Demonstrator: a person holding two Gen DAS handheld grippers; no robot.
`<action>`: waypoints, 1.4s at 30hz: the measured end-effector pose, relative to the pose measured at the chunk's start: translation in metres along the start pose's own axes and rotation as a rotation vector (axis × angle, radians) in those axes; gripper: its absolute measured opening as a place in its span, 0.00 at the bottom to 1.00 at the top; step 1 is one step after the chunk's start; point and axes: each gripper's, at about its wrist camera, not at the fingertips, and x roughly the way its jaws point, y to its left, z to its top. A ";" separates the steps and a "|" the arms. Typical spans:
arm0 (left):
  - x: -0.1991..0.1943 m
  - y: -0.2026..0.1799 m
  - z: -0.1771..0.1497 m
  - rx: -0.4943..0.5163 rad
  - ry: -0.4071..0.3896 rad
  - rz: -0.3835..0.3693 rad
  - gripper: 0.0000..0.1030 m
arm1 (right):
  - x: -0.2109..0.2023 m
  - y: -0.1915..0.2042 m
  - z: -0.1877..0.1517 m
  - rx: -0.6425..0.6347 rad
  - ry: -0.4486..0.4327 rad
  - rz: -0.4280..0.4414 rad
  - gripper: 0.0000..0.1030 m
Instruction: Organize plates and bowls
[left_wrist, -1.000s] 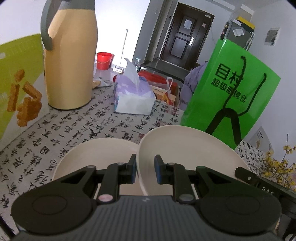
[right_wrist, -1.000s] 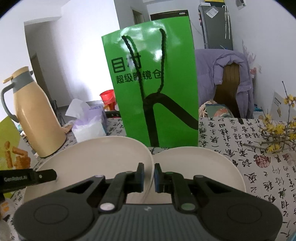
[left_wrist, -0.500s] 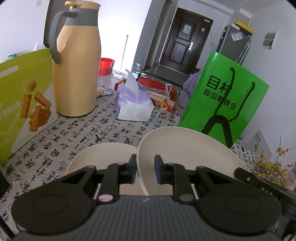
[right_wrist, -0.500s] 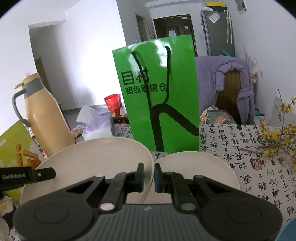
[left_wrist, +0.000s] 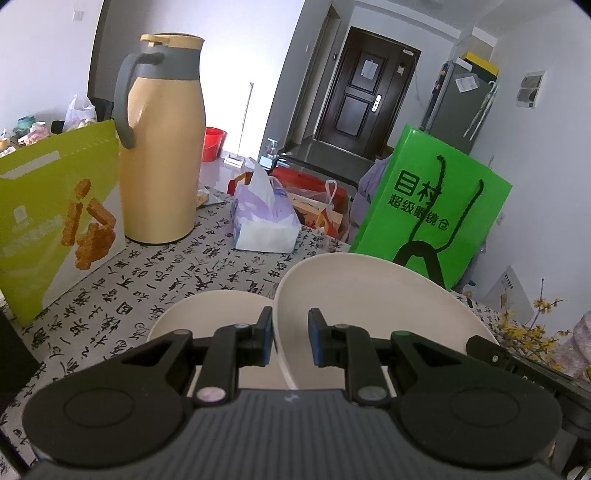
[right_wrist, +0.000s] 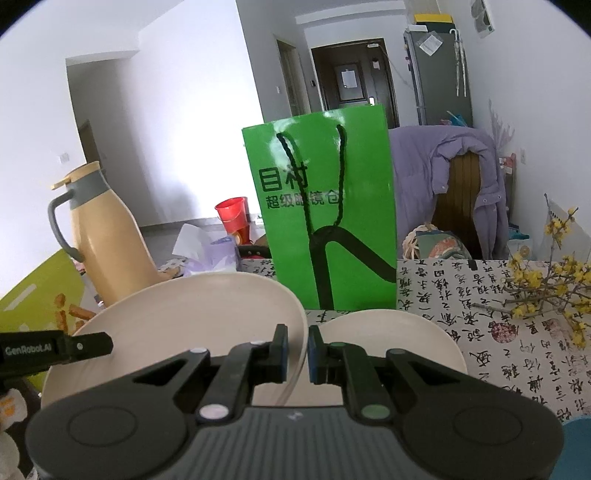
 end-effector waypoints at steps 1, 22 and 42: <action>-0.003 0.000 -0.001 0.001 0.000 0.001 0.19 | -0.003 0.000 0.000 0.000 -0.001 0.000 0.10; -0.055 -0.002 -0.021 0.027 -0.022 -0.004 0.18 | -0.068 0.003 -0.013 0.009 -0.046 0.014 0.10; -0.112 -0.014 -0.045 0.027 -0.050 -0.022 0.18 | -0.129 0.001 -0.030 0.008 -0.079 0.008 0.10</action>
